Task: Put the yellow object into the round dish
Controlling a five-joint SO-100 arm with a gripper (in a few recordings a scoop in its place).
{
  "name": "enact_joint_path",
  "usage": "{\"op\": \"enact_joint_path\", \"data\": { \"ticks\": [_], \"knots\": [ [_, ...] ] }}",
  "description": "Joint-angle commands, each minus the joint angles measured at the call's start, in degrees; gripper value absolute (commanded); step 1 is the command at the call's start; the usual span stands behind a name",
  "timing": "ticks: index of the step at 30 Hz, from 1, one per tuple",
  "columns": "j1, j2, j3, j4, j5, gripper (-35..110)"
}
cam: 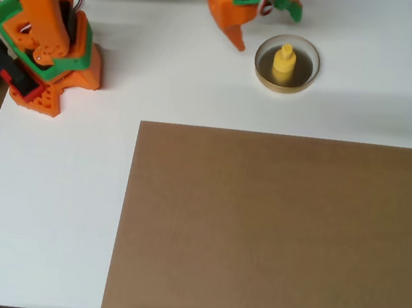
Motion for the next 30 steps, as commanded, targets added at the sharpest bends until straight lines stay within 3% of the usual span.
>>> {"op": "enact_joint_path", "data": {
  "ticks": [1,16,30],
  "knots": [
    [3.3,11.5,1.8,2.7,-1.4,32],
    [22.5,31.5,5.7,6.4,-0.1,31],
    [43.4,45.1,19.7,-4.6,6.4,29]
  ]
}}
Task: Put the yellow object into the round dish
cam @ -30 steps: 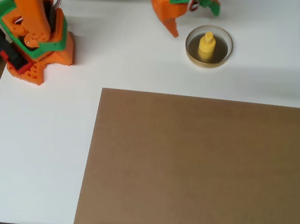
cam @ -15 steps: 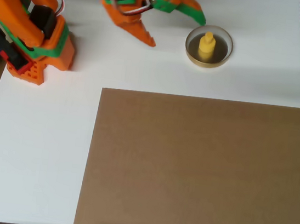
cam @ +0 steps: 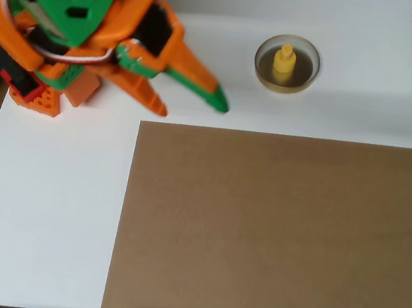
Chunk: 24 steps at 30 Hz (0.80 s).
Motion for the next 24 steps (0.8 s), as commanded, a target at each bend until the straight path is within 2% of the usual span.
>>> {"op": "enact_joint_path", "data": {
  "ticks": [1,14,24],
  "knots": [
    [4.5,5.8,3.3,-3.7,0.4,29],
    [20.5,21.6,22.4,-15.7,3.9,27],
    [28.4,24.1,34.2,-24.5,8.7,27]
  ]
}}
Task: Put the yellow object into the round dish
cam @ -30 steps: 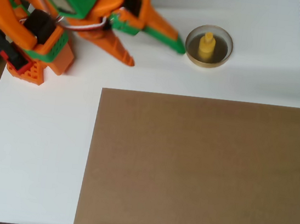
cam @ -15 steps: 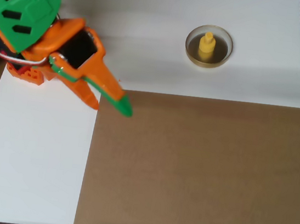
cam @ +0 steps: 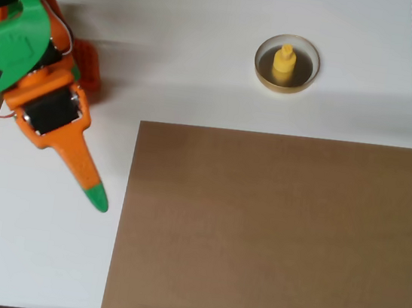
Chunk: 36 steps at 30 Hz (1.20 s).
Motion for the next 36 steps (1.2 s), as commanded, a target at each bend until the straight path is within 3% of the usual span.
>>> {"op": "enact_joint_path", "data": {
  "ticks": [1,8,21,36],
  "knots": [
    [2.6,2.3,3.3,-3.9,0.4,27],
    [5.3,13.2,17.0,-9.8,2.0,26],
    [7.3,33.8,30.2,-4.5,-0.3,25],
    [9.8,33.8,33.5,-5.4,1.3,17]
  ]
}}
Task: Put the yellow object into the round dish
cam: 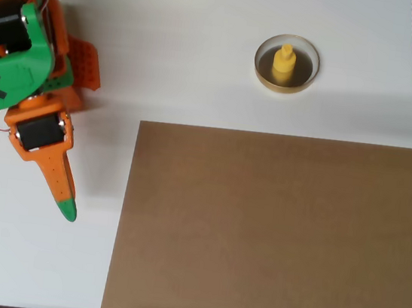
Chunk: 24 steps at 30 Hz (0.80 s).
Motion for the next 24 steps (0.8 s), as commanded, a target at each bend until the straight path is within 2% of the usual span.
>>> {"op": "enact_joint_path", "data": {
  "ticks": [1,7,11,24],
  "knots": [
    [0.8,1.1,0.1,0.2,0.3,15],
    [1.8,1.1,0.1,0.2,1.4,10],
    [1.9,1.1,0.1,0.4,1.4,0],
    [3.2,1.2,0.0,0.8,2.4,1]
  ]
}}
